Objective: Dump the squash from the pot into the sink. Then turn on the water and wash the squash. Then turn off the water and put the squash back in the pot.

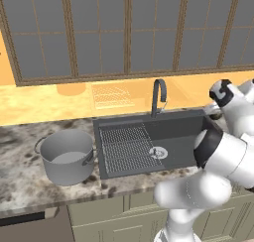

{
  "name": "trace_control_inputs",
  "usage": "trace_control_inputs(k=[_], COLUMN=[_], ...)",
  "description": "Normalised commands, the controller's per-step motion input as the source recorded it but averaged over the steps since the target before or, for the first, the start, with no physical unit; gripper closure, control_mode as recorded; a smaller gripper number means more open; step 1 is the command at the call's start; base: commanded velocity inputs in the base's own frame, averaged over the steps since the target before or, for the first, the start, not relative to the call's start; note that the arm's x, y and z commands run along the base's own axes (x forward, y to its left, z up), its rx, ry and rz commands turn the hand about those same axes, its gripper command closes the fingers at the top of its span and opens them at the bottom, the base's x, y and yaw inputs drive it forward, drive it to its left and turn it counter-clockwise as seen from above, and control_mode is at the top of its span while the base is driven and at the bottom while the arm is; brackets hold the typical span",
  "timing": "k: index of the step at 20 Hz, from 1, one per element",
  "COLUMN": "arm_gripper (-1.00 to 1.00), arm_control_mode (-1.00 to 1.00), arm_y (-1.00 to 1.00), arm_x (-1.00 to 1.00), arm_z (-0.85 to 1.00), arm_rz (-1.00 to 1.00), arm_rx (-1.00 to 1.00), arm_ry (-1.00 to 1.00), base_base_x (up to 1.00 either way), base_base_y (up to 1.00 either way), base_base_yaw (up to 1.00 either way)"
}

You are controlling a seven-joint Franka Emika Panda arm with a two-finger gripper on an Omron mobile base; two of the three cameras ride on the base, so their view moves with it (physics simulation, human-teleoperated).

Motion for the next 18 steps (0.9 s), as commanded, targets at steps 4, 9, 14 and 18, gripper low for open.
trace_control_inputs(k=[4,9,14,18], arm_gripper=[1.00,1.00,1.00,1.00], arm_control_mode=[-1.00,-1.00,-1.00,-1.00], arm_y=[0.42,0.73,0.87,0.99], arm_x=[-0.41,-0.49,-0.59,-0.59], arm_z=[1.00,0.92,0.65,0.32], arm_rz=[-0.04,-0.05,-0.03,0.00], arm_rx=[0.05,0.00,0.00,0.00], arm_ry=[0.00,0.00,0.00,0.00], base_base_x=[0.00,0.00,0.00,0.00], base_base_y=[0.00,0.00,0.00,0.00], base_base_yaw=[0.00,0.00,0.00,0.00])
